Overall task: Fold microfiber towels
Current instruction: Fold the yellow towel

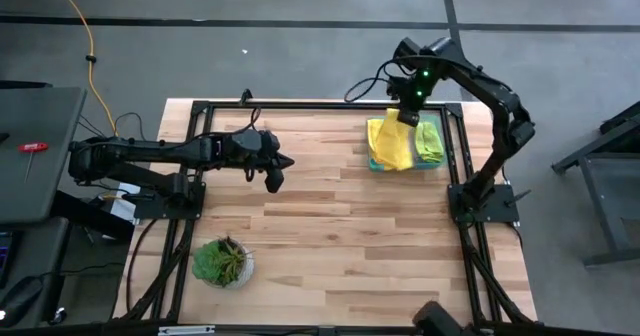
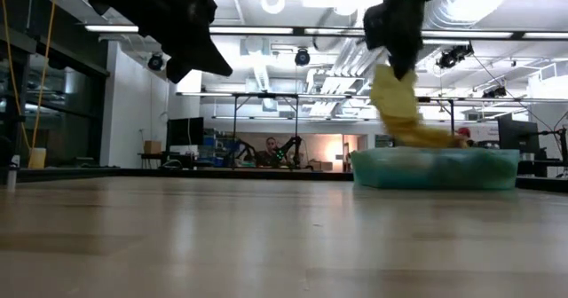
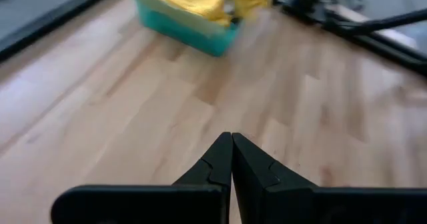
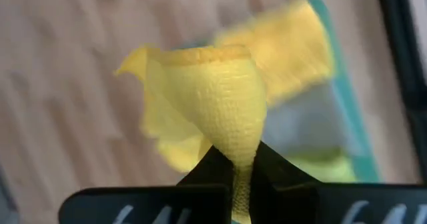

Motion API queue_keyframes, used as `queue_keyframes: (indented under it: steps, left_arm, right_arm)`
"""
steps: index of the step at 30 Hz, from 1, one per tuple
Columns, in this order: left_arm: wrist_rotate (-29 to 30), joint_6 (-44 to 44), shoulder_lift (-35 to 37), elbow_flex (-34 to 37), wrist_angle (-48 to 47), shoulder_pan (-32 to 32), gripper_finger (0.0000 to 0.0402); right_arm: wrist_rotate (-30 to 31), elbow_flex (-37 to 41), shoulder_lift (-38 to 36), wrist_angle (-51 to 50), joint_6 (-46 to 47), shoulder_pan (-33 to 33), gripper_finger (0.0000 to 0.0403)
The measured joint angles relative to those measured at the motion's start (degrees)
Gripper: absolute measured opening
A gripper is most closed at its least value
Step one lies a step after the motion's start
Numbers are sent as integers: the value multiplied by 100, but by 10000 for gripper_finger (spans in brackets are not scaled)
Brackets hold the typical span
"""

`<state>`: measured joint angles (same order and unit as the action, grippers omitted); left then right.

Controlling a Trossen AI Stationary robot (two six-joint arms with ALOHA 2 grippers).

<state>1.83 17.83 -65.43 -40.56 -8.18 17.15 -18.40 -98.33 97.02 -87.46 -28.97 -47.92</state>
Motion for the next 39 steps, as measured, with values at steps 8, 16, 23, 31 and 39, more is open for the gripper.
queue_keyframes:
  steps: [8,16,23,31,39]
  left_arm:
    - [-648,-339,1018,-2,-89,269,0]
    - [-354,-340,2565,-7,-842,496,0]
    - [-238,-300,3615,-7,-1400,496,0]
    - [-114,-394,4091,-7,-1435,496,0]
    - [-112,-454,4099,-7,-1789,496,0]
  right_arm:
    - [-1168,-500,-79,1053,2392,907,0]
    - [-1211,507,-77,4247,5134,1880,0]
    - [-538,1999,214,8410,7940,2656,0]
    - [412,1478,1760,10431,9347,3414,0]
    - [430,1158,2447,9850,9304,3728,0]
